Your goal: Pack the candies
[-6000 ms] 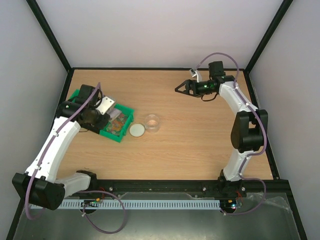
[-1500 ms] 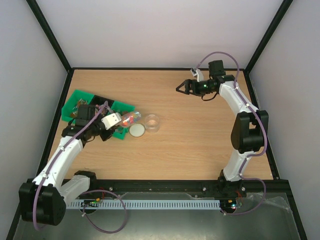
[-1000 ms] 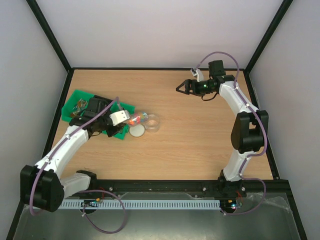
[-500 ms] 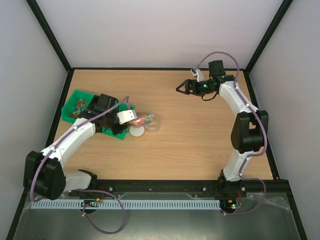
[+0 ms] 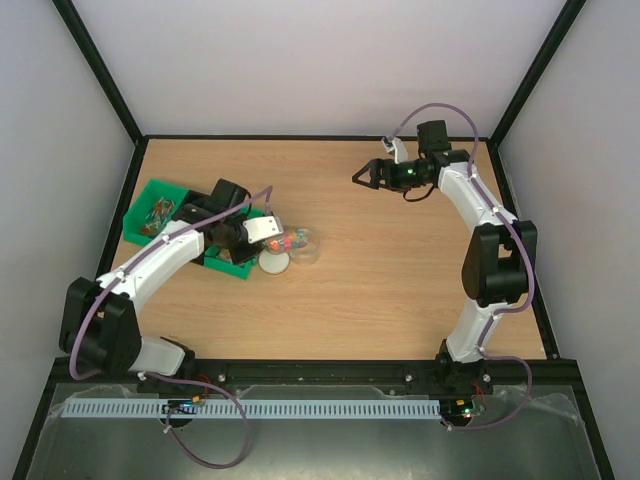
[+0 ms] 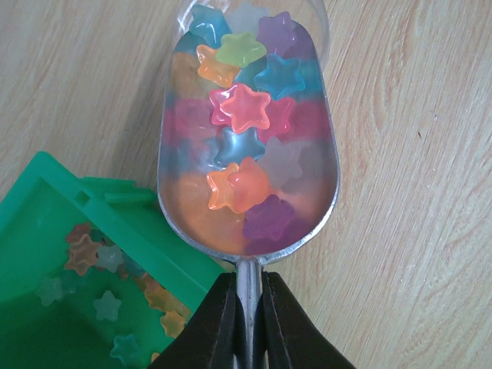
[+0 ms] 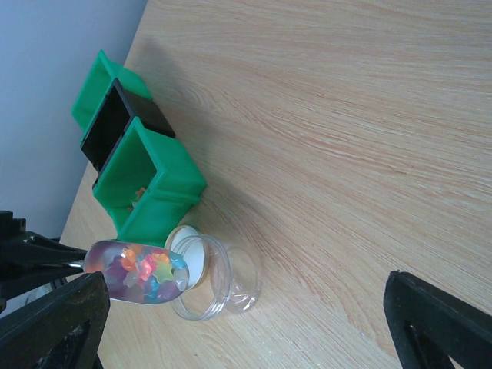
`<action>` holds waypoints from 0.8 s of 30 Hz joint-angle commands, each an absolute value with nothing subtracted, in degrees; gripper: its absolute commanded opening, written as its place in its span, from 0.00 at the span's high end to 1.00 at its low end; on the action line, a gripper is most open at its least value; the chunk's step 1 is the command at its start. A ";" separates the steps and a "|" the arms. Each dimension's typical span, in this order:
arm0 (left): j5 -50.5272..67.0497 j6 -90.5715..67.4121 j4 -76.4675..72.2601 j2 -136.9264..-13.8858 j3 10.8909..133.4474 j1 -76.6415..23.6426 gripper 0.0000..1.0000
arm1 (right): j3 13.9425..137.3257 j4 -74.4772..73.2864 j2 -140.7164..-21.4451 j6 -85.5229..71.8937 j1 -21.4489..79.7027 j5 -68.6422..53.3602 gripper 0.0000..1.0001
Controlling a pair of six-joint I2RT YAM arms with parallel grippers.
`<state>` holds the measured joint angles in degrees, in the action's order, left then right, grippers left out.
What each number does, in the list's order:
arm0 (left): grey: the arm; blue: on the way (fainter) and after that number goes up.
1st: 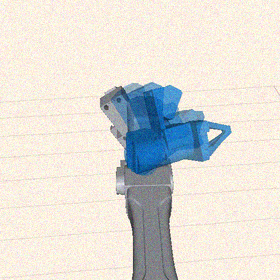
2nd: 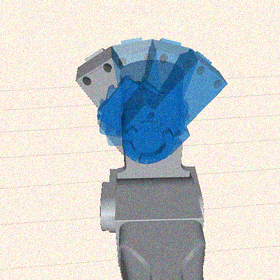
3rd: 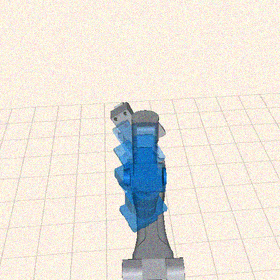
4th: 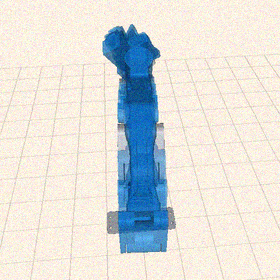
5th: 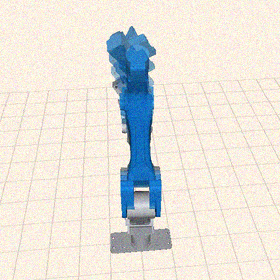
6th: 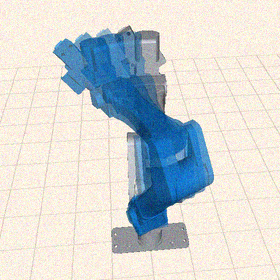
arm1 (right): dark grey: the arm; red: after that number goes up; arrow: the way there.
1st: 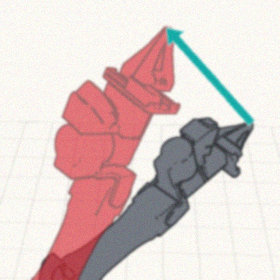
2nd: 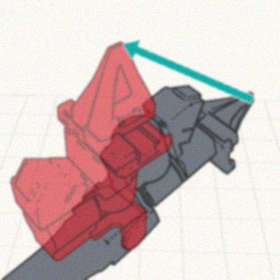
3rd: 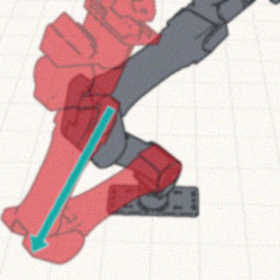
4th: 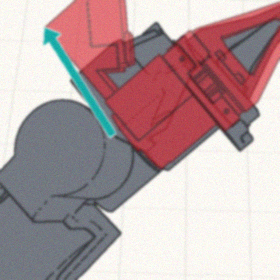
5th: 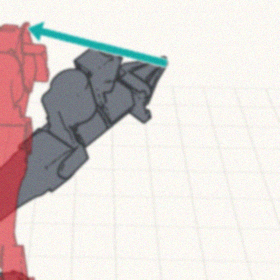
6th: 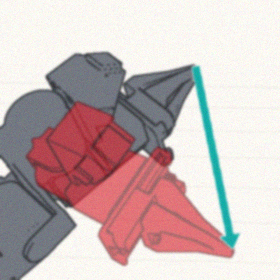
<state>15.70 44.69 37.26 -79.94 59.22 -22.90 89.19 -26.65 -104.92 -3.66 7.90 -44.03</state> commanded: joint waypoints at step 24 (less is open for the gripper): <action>5.53 46.54 50.93 -88.29 73.91 -27.88 0.98 | 92.94 -27.52 -106.06 -4.20 7.97 -44.52 0.01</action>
<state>7.09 45.63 47.16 -87.07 70.63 -27.27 91.22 -26.68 -104.95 -3.92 7.90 -43.42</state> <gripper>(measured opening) 0.082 0.986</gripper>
